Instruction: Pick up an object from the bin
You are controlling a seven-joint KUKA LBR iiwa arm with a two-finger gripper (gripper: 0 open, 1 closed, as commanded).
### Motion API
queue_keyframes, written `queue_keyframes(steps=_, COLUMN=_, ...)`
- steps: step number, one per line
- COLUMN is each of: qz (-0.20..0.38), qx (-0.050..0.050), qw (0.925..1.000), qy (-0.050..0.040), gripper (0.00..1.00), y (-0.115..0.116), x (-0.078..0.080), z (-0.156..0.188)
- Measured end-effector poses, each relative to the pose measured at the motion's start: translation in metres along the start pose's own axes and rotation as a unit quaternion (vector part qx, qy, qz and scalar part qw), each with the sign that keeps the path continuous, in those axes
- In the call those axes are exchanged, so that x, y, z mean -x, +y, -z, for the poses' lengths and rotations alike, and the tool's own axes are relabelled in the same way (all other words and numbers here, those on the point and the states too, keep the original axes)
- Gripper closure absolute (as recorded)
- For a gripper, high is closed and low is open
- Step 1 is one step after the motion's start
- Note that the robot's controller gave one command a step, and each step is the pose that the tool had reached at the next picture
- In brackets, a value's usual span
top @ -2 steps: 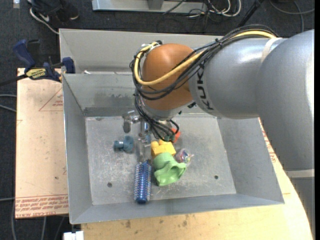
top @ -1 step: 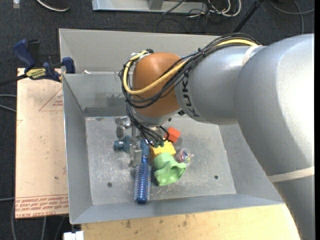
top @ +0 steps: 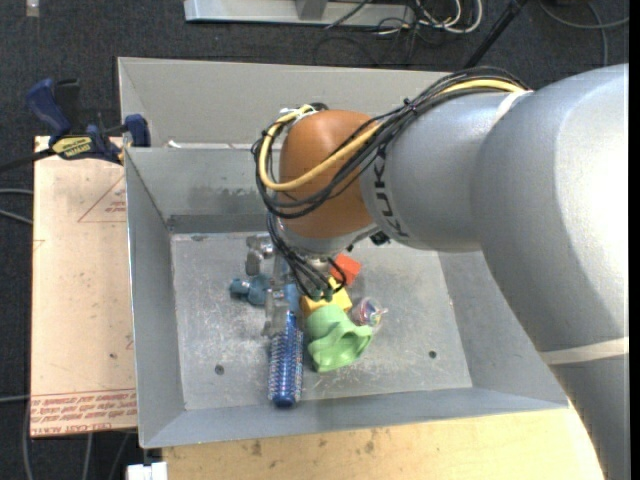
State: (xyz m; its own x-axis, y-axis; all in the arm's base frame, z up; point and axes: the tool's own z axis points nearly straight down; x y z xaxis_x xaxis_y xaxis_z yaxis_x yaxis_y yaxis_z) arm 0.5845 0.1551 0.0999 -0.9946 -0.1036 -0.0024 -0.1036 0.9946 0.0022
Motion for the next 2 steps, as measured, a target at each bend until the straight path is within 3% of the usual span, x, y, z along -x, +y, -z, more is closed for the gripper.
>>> queue_keyframes(steps=1, qz=0.011, qx=0.000, qw=0.9999, qy=0.0012, gripper=0.00, y=-0.006, x=-0.002, z=-0.031)
queue_keyframes(steps=2, qz=0.128, qx=-0.001, qw=0.9918, qy=-0.0007, gripper=0.00, y=-0.075, x=0.013, z=-0.029)
